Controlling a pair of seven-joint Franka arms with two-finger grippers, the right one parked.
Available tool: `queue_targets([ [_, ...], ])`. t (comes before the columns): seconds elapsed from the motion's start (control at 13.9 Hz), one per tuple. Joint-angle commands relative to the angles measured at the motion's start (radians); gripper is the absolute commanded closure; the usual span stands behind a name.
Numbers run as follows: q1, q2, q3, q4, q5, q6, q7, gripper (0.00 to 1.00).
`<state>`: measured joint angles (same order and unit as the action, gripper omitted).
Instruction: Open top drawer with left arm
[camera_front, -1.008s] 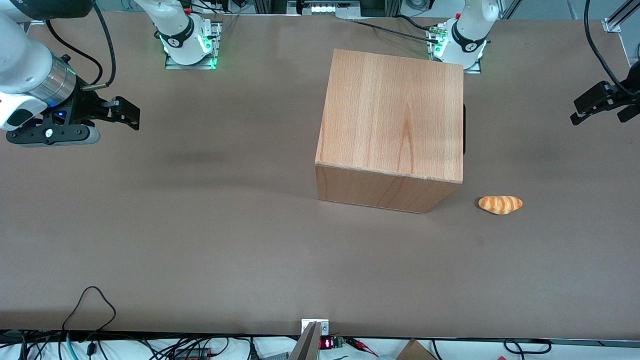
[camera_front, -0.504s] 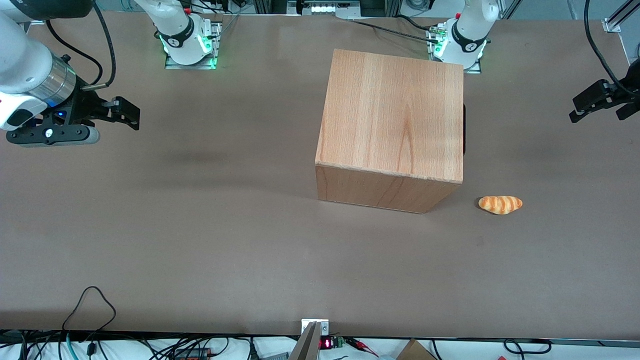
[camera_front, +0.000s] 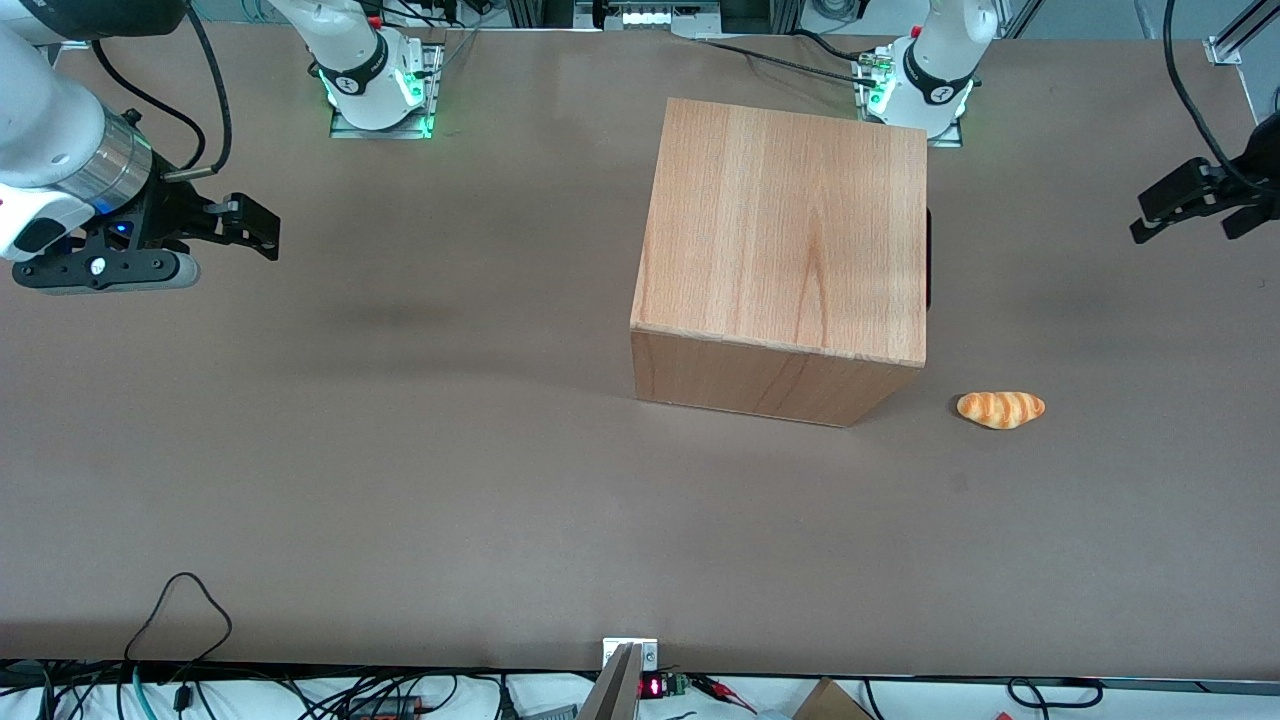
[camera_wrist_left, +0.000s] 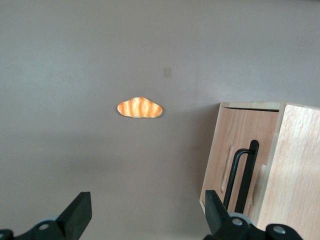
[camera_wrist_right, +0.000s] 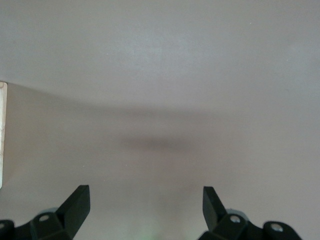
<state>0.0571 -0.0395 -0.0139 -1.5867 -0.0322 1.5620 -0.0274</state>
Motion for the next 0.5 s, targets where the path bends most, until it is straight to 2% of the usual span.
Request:
queue_targets([
  [0.0,-0.013,0.007,0.002,-0.033,-0.049,-0.007,0.024,0.00],
  [0.43,-0.014,0.007,-0.008,-0.188,-0.169,0.058,0.086,0.00],
])
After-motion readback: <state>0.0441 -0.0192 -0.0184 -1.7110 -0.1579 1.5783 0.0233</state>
